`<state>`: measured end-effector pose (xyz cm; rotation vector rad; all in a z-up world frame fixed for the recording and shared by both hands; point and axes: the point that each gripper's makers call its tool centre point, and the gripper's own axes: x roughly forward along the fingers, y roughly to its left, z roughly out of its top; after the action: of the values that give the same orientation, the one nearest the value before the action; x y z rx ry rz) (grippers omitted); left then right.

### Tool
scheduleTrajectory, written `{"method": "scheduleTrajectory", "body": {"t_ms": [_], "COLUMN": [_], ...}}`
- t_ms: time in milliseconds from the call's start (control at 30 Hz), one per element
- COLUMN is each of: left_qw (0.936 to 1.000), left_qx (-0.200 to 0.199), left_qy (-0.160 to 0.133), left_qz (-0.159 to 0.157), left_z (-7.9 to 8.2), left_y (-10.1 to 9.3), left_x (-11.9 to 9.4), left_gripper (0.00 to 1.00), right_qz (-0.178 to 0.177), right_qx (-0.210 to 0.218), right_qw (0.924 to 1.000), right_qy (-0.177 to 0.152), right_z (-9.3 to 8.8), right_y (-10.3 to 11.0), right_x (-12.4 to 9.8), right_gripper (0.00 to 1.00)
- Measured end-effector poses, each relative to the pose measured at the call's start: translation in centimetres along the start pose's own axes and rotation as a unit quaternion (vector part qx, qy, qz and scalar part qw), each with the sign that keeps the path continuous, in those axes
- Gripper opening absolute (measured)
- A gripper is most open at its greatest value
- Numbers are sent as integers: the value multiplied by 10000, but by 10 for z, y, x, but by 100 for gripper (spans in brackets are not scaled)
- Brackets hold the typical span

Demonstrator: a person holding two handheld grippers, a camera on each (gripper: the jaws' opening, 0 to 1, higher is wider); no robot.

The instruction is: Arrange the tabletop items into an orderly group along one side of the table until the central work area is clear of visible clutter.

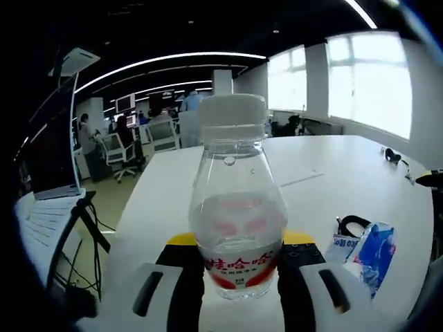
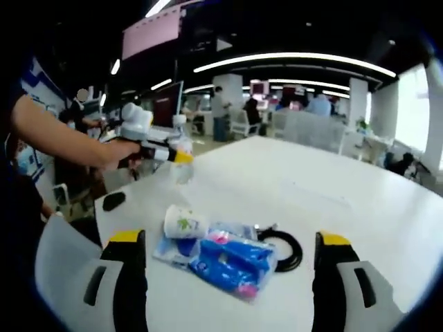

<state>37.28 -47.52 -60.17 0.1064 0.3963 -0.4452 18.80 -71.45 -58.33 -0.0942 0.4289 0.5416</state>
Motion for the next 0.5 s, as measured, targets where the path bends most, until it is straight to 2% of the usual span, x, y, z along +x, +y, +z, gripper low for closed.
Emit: {"method": "scheduleTrajectory", "body": {"t_ms": [133, 333, 500], "left_qw": [10000, 9997, 9998], "left_qx": [6, -198, -124], "left_qy": [17, 27, 51], "left_qz": [3, 105, 173], "left_z": [-1, -3, -6], "left_y": [2, 8, 15], "left_x": [4, 11, 18], "left_gripper": [39, 40, 40], "right_qz": [-28, -66, -46], "right_qx": [25, 80, 79], "right_qw": [9999, 9998, 9997], "right_qy": [98, 152, 216], "right_z": [-9, -15, -22], "right_y": [-3, -5, -1], "right_x": [-4, -8, -7], "right_gripper": [100, 100, 100]}}
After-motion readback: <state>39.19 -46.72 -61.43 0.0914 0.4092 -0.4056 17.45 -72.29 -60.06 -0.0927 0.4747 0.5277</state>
